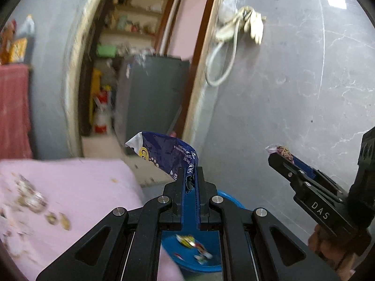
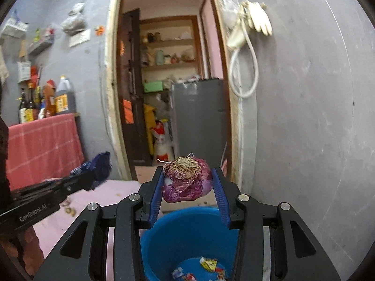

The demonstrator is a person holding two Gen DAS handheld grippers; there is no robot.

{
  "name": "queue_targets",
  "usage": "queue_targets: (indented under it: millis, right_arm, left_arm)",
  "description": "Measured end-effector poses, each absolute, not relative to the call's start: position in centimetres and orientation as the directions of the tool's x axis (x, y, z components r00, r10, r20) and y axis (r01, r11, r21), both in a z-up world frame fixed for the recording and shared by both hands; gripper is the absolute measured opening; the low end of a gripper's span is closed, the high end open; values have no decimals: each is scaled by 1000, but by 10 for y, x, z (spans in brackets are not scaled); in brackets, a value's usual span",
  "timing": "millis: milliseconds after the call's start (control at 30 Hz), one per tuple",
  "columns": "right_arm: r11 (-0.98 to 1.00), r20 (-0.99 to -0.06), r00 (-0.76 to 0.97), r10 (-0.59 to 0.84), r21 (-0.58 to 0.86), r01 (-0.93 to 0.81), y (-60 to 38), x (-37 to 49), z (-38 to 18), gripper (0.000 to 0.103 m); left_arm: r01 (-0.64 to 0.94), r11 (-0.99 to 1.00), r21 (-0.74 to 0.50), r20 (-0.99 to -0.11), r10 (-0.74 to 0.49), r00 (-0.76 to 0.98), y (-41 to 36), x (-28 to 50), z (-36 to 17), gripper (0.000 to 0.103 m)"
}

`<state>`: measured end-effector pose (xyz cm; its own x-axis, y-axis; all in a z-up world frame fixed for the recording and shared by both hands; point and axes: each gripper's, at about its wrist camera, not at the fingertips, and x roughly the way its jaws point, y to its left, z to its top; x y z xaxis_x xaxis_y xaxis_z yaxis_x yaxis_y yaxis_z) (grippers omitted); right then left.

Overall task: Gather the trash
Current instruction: 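Carry both items over the blue bucket and open both tools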

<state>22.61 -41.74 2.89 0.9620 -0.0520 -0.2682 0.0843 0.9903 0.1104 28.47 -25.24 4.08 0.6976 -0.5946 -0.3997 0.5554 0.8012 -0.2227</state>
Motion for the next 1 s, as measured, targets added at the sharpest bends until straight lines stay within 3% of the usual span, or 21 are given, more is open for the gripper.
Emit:
queue_targets:
  millis: [467, 700, 867, 1000]
  right_arm:
    - [970, -434, 900, -41, 198, 139, -451, 257, -14, 44]
    - [968, -442, 896, -35, 210, 141, -455, 256, -16, 47]
    - [968, -436, 899, -40, 206, 143, -454, 257, -15, 51]
    - [967, -410, 911, -48, 210, 145, -453, 252, -10, 62]
  left_arm:
    - [544, 779, -312, -562, -613, 555, -277, 323, 0, 7]
    - [536, 776, -333, -584, -616, 529, -279, 326, -11, 10]
    - [543, 767, -342, -571, -628, 528, -276, 326, -9, 26]
    - [538, 772, -339, -552, -626, 551, -271, 325, -4, 28]
